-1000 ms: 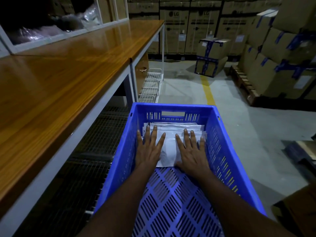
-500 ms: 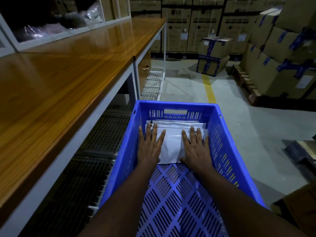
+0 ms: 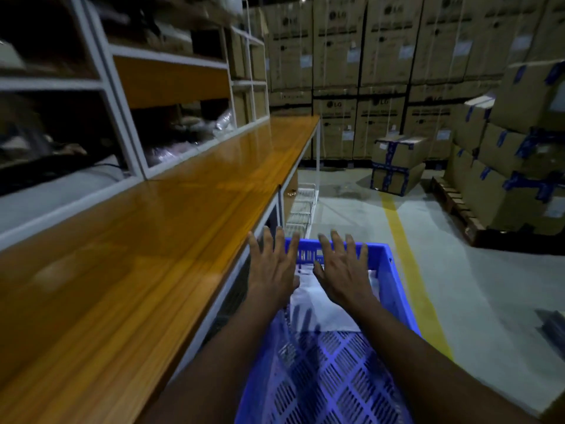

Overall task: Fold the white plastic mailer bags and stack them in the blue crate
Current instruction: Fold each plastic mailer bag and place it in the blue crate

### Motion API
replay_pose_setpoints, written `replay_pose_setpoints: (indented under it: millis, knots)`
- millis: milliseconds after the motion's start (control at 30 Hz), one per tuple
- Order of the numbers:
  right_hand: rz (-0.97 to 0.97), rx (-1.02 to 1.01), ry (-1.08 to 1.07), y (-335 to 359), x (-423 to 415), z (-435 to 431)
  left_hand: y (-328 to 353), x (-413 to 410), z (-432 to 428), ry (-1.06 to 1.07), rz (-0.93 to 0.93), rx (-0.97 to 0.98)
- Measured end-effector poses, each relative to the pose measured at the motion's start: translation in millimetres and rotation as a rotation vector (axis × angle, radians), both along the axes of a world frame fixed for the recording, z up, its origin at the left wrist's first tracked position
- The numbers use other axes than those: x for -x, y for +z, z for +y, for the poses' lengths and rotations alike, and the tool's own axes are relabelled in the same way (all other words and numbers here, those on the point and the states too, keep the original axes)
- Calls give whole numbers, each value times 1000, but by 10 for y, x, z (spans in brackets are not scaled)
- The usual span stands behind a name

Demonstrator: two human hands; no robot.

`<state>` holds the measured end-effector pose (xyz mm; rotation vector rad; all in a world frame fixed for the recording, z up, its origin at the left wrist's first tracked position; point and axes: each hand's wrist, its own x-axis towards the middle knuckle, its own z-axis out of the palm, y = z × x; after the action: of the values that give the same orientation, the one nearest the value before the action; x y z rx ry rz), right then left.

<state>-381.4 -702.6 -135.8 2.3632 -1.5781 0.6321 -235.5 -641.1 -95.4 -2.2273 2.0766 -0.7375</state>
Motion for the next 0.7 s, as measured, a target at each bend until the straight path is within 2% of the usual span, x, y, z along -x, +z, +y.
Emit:
replay_pose_setpoints:
  millis: [167, 300, 600, 700]
  knots:
    - [-105, 81, 172, 766, -556, 734, 531, -456, 987, 73, 12, 203]
    - [-157, 55, 359, 1037, -1181, 1493, 759, -977, 1967, 233, 11, 250]
    - [-143, -29, 801, 1005, -2613, 3423, 870, -2024, 4264, 673, 34, 260]
    - [-161, 150, 975, 953, -2941, 4092, 806, -2313, 4969, 813, 26, 231]
